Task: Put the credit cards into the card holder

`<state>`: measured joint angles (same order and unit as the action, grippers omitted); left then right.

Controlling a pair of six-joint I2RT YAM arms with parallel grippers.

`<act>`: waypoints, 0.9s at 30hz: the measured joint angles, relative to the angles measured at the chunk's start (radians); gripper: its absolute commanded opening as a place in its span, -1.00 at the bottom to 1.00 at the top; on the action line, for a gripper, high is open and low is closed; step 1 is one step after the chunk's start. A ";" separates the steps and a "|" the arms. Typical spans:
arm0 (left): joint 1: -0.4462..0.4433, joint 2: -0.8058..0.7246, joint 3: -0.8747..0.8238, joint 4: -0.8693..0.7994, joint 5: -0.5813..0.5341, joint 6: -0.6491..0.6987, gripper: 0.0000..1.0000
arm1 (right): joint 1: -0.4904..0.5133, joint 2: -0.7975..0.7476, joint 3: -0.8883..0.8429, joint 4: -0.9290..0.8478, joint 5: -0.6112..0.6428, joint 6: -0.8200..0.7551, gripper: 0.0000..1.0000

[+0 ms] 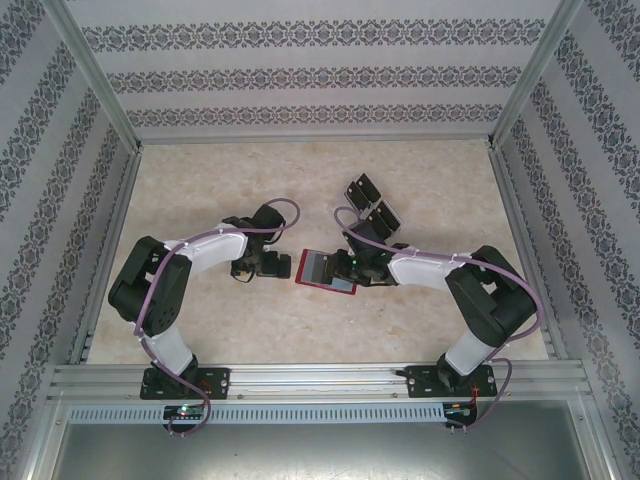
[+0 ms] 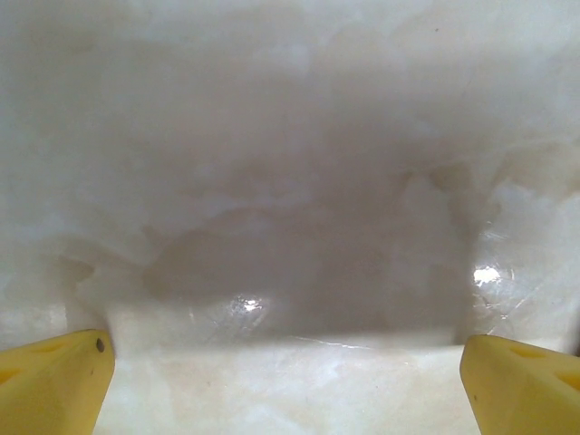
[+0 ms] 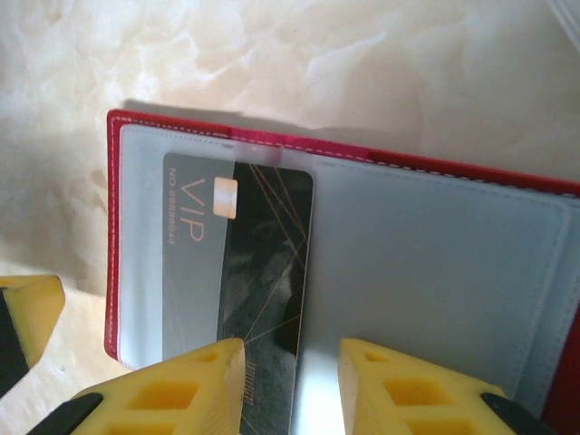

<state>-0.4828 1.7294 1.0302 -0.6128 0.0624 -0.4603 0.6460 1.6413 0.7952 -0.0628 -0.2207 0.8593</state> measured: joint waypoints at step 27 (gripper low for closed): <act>-0.015 0.011 0.003 0.024 0.003 -0.014 0.98 | 0.058 0.071 0.106 -0.088 0.048 -0.027 -0.31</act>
<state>-0.4976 1.7401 1.0336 -0.5888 0.0658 -0.4744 0.7036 1.7126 0.9009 -0.1505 -0.1722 0.8318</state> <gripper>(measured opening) 0.990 0.345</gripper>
